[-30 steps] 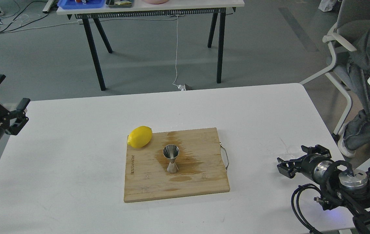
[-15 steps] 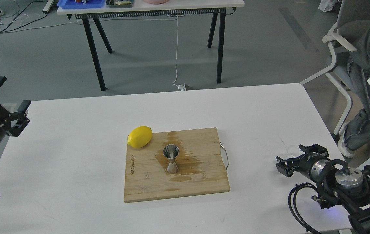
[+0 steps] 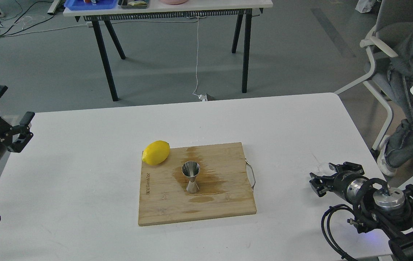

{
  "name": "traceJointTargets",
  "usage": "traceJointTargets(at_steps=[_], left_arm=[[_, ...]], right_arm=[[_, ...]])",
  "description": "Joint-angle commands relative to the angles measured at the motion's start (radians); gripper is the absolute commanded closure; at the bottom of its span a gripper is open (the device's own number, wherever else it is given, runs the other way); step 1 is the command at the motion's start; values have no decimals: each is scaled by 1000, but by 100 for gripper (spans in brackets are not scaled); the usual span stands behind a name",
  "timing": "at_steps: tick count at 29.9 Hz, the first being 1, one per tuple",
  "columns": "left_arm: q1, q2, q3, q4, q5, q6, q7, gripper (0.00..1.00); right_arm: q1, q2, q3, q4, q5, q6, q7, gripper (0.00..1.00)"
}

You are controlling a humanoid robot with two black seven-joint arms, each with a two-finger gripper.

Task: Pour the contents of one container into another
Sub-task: 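Lower the right gripper toward the small clear glass cup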

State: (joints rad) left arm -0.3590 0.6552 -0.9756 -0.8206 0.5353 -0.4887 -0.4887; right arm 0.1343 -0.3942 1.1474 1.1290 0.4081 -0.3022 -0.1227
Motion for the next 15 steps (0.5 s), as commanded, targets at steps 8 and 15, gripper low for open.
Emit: traceJointTargets(at_steps=[8, 15], left_arm=[[2, 0, 0, 1, 0, 0, 0, 1], [2, -2, 0, 12, 0, 0, 0, 1]], right_arm=[[-1, 12, -3, -2, -41, 2, -3, 50], [-1, 18, -3, 0, -43, 3, -3, 55]])
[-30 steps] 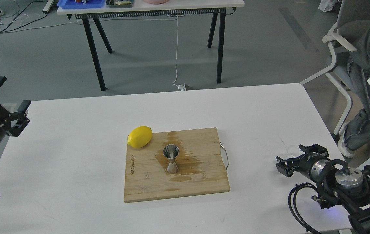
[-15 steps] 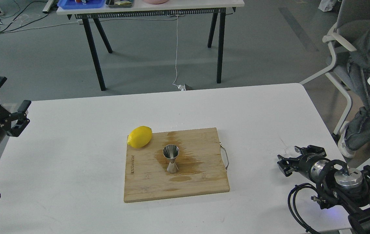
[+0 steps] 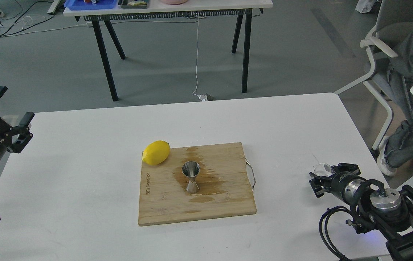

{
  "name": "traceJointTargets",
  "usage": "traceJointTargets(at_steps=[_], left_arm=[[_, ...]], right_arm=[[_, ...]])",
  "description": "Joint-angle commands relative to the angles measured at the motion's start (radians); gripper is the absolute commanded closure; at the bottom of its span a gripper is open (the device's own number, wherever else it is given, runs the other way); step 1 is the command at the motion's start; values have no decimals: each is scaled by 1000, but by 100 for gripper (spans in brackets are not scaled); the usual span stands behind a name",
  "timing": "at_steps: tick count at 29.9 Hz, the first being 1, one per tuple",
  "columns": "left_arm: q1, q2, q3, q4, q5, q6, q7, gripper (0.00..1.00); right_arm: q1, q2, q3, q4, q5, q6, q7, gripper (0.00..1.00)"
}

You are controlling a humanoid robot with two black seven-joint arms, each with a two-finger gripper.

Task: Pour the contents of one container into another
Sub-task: 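Lower the right gripper toward the small clear glass cup, then lift the clear cup with the right gripper and raise it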

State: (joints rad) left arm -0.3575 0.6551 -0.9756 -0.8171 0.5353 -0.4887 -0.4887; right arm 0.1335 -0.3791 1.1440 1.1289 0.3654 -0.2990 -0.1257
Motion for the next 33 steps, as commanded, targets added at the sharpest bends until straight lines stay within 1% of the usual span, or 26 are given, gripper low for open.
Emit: traceJointTargets(at_steps=[1, 8, 14, 17, 19, 21, 27, 30, 33], left_arm=[[0, -2, 0, 12, 0, 0, 0, 1], [0, -3, 0, 13, -1, 0, 0, 1], [-1, -20, 0, 13, 0, 0, 0, 1], [-1, -31, 0, 13, 0, 0, 0, 1], [-3, -34, 0, 13, 0, 0, 0, 1], [-3, -34, 1, 13, 0, 0, 0, 1], [-4, -37, 1, 13, 0, 0, 0, 1], [-3, -34, 0, 13, 0, 0, 0, 1], [-3, -35, 0, 13, 0, 0, 0, 1]], right_arm=[[0, 3, 0, 0, 0, 1, -2, 56], [20, 3, 3, 11, -2, 27, -9, 56], [178, -12, 0, 12, -19, 29, -15, 58], [282, -12, -27, 11, -109, 29, -41, 57], [377, -11, -104, 5, -144, 34, -43, 57], [490, -1, -231, 0, -157, 52, -40, 57], [727, 6, -548, -9, -206, 67, -45, 58], [791, 25, -641, -8, -210, 73, -46, 58], [828, 25, -687, -1, -212, 81, -48, 58]])
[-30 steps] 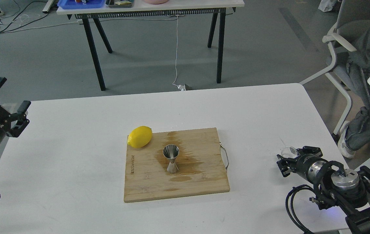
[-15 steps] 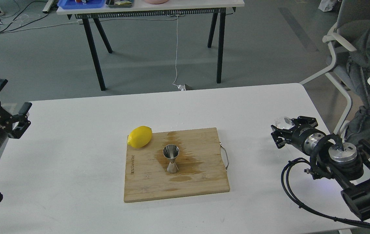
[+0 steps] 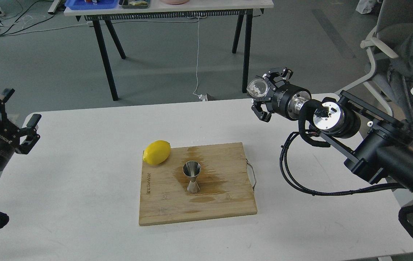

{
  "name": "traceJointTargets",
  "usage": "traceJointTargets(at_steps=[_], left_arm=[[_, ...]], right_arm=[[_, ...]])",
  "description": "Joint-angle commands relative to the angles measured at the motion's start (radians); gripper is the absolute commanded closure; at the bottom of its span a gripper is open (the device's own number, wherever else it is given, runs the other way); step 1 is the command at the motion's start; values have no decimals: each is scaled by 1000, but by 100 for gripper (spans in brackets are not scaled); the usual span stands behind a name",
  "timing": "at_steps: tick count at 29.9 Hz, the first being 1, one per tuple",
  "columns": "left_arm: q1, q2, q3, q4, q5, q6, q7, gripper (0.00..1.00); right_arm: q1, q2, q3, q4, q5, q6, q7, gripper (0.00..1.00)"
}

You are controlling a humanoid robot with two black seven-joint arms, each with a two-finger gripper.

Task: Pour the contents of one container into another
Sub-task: 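Lift the clear cup with the right gripper and raise it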

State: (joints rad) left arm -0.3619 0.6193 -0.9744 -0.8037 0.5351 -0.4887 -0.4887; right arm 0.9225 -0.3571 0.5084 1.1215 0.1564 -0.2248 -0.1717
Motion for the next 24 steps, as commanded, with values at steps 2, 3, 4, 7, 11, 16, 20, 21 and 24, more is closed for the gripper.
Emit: traceJointTargets(at_steps=[2, 3, 4, 7, 11, 16, 20, 21, 24], left_arm=[[1, -1, -1, 0, 0, 0, 0, 1], [1, -3, 0, 0, 0, 0, 0, 1], [1, -3, 0, 0, 0, 0, 0, 1], [3, -4, 0, 0, 0, 0, 0, 1], [3, -4, 0, 0, 0, 0, 0, 1], [3, -4, 0, 0, 0, 0, 0, 1], [3, -4, 0, 0, 0, 0, 0, 1], [3, -6, 0, 0, 0, 0, 0, 1], [3, -6, 0, 0, 0, 0, 0, 1]], right_arm=[[58, 4, -79, 14, -9, 10, -8, 58], [68, 7, -94, 20, -14, 12, -12, 58], [78, 15, -109, 29, -14, 12, -14, 58], [98, 53, -157, 58, -14, 12, -15, 58], [125, 63, -224, 92, -30, 12, -15, 58], [170, 61, -321, 129, -86, 27, -15, 58], [196, 55, -387, 132, -146, 31, -15, 58], [200, 53, -401, 133, -155, 38, -15, 58], [208, 55, -432, 133, -178, 53, -17, 58]])
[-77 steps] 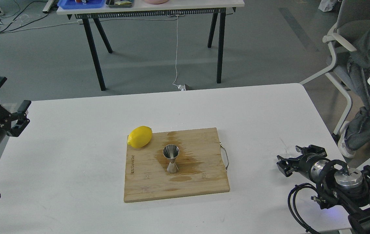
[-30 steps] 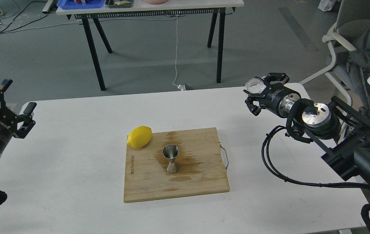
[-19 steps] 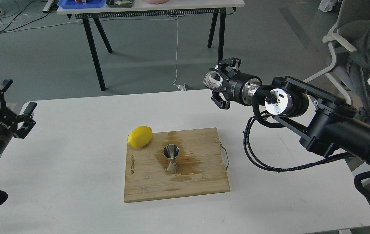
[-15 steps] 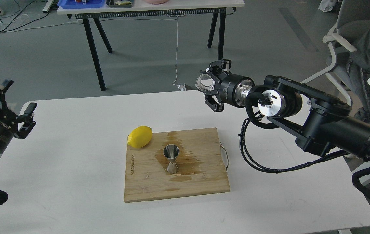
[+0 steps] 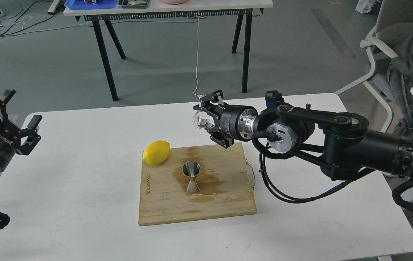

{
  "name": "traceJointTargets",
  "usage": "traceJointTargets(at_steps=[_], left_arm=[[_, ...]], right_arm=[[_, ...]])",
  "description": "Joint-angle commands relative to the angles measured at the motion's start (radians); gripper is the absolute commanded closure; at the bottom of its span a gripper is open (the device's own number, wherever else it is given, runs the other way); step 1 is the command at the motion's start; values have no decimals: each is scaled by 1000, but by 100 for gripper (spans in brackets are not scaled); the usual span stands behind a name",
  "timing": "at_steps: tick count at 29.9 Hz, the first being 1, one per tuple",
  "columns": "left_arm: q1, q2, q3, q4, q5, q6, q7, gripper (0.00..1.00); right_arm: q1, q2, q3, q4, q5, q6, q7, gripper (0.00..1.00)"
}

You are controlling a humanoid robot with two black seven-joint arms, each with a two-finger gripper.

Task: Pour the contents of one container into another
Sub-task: 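Lift the clear cup with the right gripper and raise it, then carry the clear cup over the jigger on the board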

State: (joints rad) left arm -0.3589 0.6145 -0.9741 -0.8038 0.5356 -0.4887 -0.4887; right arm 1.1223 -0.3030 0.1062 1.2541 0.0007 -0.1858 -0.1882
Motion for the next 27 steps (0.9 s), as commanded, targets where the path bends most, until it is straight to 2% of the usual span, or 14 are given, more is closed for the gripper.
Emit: traceJointTargets(at_steps=[1, 12, 27], left_arm=[[0, -1, 0, 0, 0, 0, 0, 1], [0, -1, -1, 0, 0, 0, 0, 1], [1, -6, -1, 0, 0, 0, 0, 1]], right_arm=[[11, 2, -36, 1, -33, 20, -2, 58], [44, 28, -118, 4, -156, 61, -4, 58], [65, 85, -200, -1, -318, 68, 7, 58]])
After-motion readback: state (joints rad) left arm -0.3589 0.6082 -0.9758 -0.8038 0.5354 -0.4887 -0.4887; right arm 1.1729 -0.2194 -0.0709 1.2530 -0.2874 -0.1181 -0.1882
